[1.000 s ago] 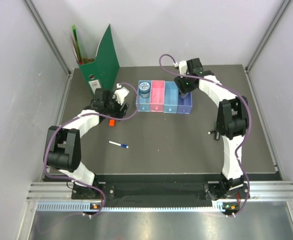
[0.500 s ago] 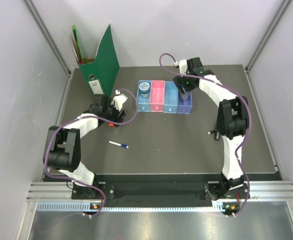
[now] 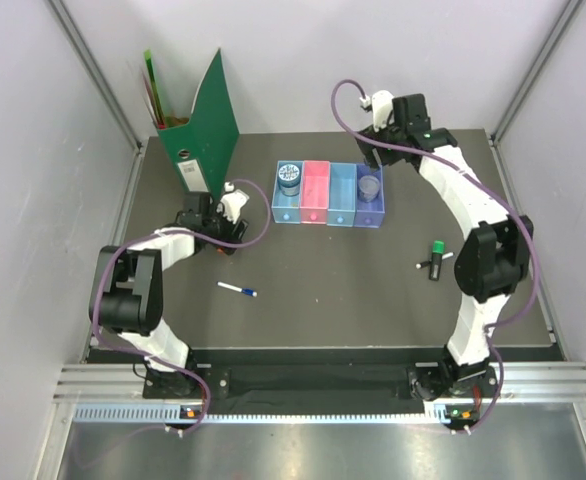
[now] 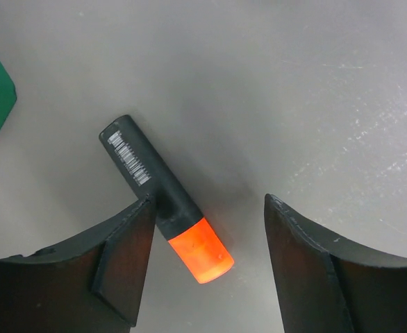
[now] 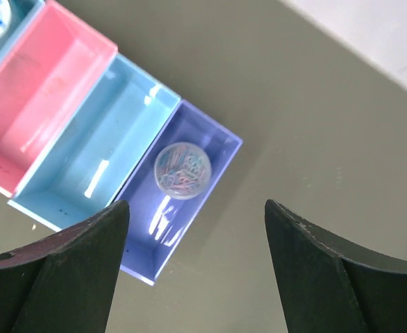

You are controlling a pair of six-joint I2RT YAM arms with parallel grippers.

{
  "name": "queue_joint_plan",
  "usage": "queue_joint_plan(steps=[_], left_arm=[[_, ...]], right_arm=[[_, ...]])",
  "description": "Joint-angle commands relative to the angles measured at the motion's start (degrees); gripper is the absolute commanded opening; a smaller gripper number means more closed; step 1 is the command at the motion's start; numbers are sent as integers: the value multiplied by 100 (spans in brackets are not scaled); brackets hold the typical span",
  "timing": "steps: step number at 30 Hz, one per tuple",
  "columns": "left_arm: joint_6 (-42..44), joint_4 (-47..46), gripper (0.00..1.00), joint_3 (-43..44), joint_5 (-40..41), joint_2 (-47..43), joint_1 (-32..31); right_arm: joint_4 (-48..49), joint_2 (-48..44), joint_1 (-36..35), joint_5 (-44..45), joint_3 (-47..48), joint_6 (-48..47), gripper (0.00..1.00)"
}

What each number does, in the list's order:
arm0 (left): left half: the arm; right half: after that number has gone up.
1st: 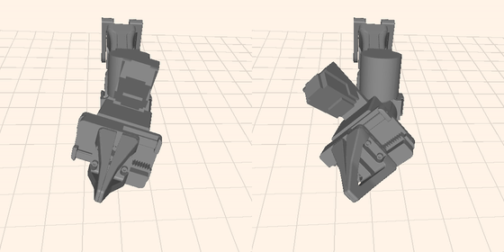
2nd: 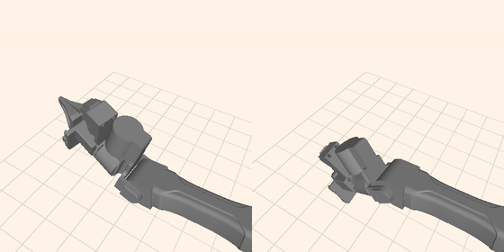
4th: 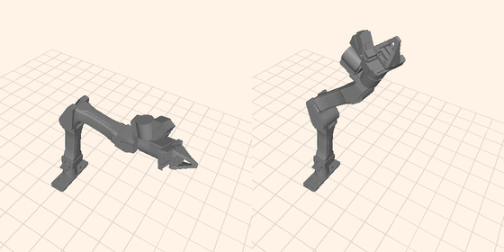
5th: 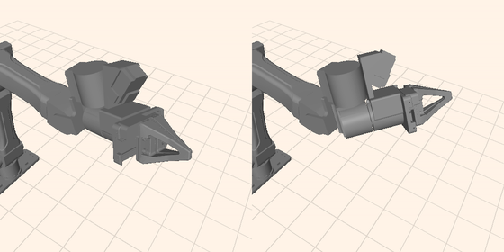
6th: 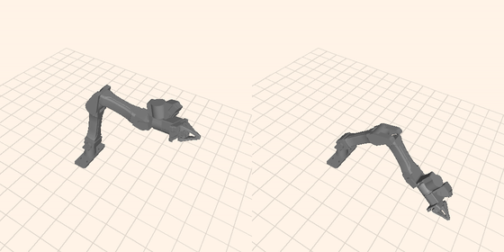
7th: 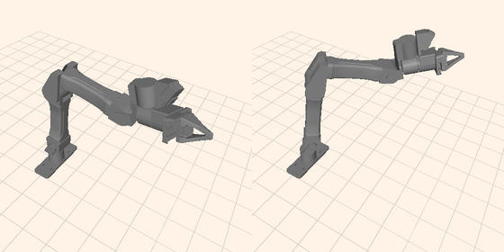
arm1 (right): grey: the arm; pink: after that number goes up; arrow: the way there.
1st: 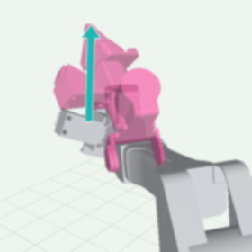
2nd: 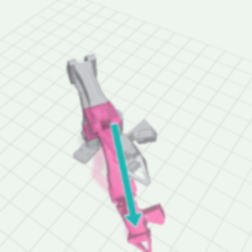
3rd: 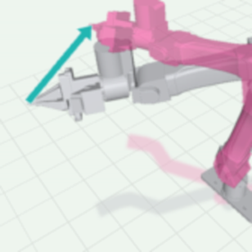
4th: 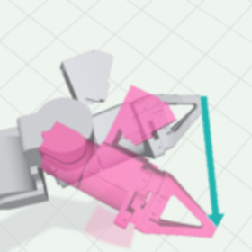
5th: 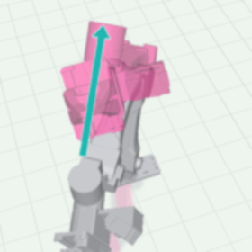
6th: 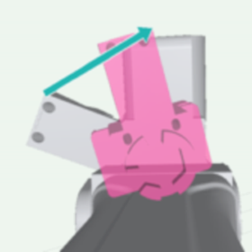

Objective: Sort the stationery into containers
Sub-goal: Pick up the pen from the center of the board.

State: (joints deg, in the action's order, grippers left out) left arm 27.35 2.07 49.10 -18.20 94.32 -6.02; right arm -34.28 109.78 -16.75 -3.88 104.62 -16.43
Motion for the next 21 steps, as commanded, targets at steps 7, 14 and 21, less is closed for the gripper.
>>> queue_joint_plan(steps=[7,14,21], left_arm=[[-582,550,67,557,-53,-18,57],[-661,654,65,478,360,-177,57],[-705,909,64,591,712,-90,49]], right_arm=[[-70,-843,14,212,-231,-63,79],[-79,-1028,49,239,-381,-80,79],[-96,-1134,128,230,-460,-71,79]])
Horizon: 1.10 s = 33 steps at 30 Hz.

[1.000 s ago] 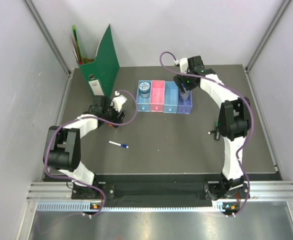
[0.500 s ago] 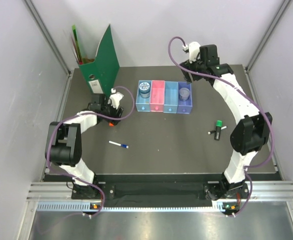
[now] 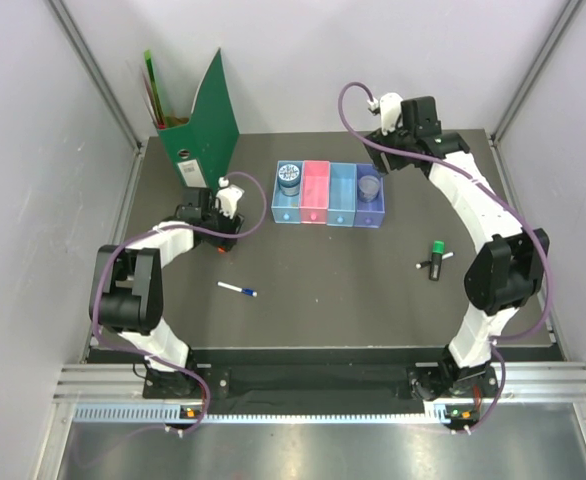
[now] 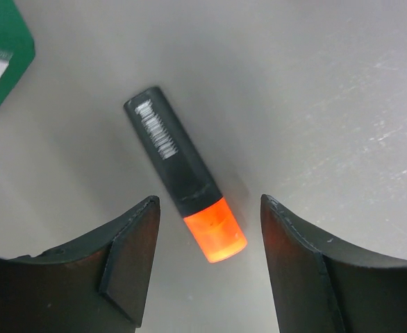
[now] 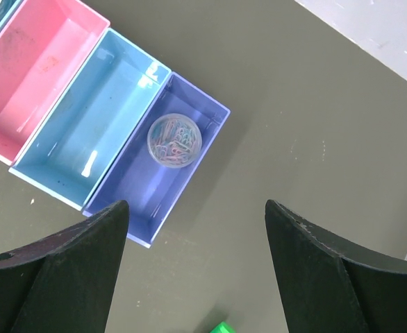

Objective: Sort the stationery into containers
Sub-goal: Pick up the pen from the center of the board.

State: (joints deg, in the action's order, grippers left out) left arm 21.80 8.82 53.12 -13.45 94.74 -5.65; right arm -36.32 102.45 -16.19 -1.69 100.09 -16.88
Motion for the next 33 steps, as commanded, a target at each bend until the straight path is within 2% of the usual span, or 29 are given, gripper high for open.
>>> queue_joint_plan(steps=[1,5,8,11,15,18,19,22,26,33], left_arm=[[-150,269,64,224,255,-79,11],[-141,533,61,532,334,264,3],[-194,594,56,673,484,501,-6],[-229,709,46,840,721,738,-50],[-264,779,41,910,835,915,-77],[-264,779,32,858,906,915,-103],[-264,788,24,831,923,915,-103],[-247,823,12,796,915,810,-129],[-308,972,2,892,818,634,-208],[-528,1324,0,1402,371,89,-463]], right_arm=[[125,-410,89,11,-25,-34,79],[107,-507,133,11,-113,10,79],[90,-639,177,29,-253,18,79],[107,-806,238,81,-490,62,79],[107,-1086,379,125,-1017,212,79],[107,-1271,520,117,-1386,335,79],[98,-1315,589,117,-1474,352,79],[81,-1552,704,143,-1914,414,79],[2,-1868,827,152,-2502,519,79],[-86,-2186,977,371,-3136,871,79]])
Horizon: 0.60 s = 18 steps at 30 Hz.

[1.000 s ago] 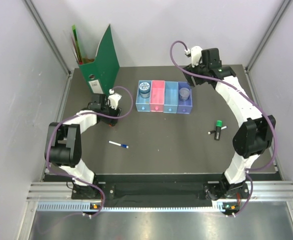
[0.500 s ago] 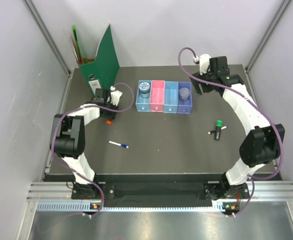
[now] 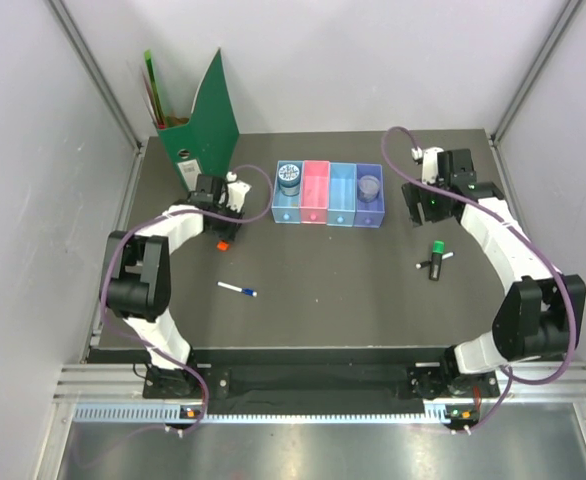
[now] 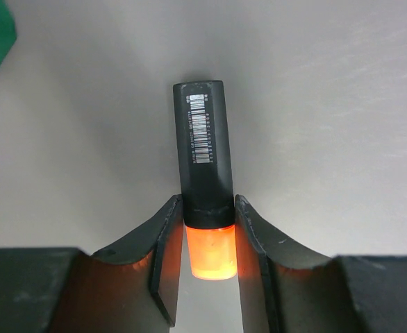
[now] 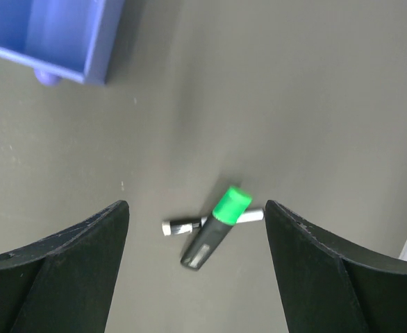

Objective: Sort the stationery into containers
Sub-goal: Pick up the pen from the center of the board, then place the pen in the storage box.

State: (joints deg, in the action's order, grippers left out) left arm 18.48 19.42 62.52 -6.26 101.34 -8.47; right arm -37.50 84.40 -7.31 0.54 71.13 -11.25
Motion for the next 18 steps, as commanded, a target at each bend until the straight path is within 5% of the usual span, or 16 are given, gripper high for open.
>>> queue_joint_plan(steps=[1,10,18], left_arm=[[-213,290,0,602,-410,-624,-225],[-547,229,0,1403,-876,-906,-735],[-1135,-727,0,1929,-947,-528,-1367]], right_arm=[[23,-407,124,157,-310,377,79],[84,-749,484,403,-1101,632,79],[356,-741,696,316,-1558,764,77]])
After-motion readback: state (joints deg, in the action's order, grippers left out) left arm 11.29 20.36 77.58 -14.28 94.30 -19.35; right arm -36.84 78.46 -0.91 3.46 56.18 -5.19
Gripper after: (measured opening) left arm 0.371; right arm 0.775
